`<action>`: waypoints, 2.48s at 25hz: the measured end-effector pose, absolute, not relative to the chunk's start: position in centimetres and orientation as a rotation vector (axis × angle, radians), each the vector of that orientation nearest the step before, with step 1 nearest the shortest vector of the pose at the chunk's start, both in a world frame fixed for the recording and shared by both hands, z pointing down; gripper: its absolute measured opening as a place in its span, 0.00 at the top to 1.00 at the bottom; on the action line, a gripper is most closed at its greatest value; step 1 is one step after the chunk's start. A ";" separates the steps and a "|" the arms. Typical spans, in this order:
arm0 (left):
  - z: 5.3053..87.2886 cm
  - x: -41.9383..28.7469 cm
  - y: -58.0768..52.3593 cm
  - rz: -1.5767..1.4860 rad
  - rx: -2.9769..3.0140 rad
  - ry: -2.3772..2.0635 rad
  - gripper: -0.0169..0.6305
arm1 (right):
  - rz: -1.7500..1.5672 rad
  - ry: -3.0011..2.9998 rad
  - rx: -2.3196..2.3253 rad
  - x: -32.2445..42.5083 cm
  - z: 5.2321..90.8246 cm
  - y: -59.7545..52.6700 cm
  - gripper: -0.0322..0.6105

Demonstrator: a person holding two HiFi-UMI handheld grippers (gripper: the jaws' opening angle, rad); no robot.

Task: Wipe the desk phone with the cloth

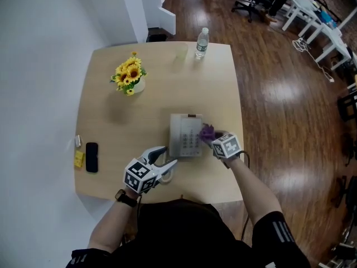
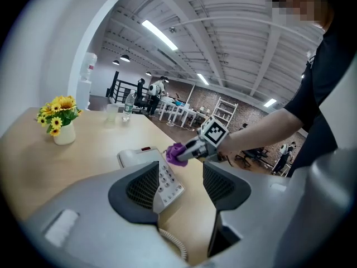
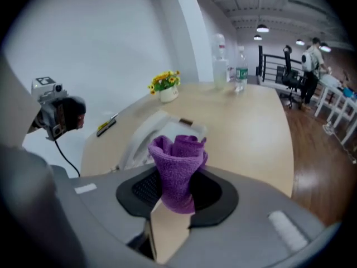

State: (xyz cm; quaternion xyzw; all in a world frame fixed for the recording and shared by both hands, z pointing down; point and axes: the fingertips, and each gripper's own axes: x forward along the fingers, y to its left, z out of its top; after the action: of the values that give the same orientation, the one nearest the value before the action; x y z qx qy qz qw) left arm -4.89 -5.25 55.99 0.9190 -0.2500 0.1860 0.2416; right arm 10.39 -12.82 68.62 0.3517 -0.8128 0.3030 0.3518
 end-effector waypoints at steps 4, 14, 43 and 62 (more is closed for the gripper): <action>55.9 -5.2 -5.2 0.513 2.512 -0.690 0.60 | 0.649 -2.120 0.946 9.1 66.1 -19.0 0.74; 56.4 -6.4 -5.5 0.513 2.486 -0.720 0.60 | 0.584 -2.030 0.744 7.3 70.3 -15.9 0.74; 56.1 -6.1 -5.4 0.502 2.486 -0.725 0.60 | 0.514 -2.039 0.798 5.7 67.5 -21.1 0.74; 56.9 -6.2 -5.6 0.502 2.478 -0.712 0.60 | 0.568 -2.096 0.664 3.8 72.9 -4.2 0.75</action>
State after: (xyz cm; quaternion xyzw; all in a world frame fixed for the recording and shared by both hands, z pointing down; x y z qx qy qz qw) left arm -6.18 -5.62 56.89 0.9123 -0.2620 0.1847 0.2546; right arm 3.80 -4.22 72.86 0.2653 -0.8369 0.2268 0.4216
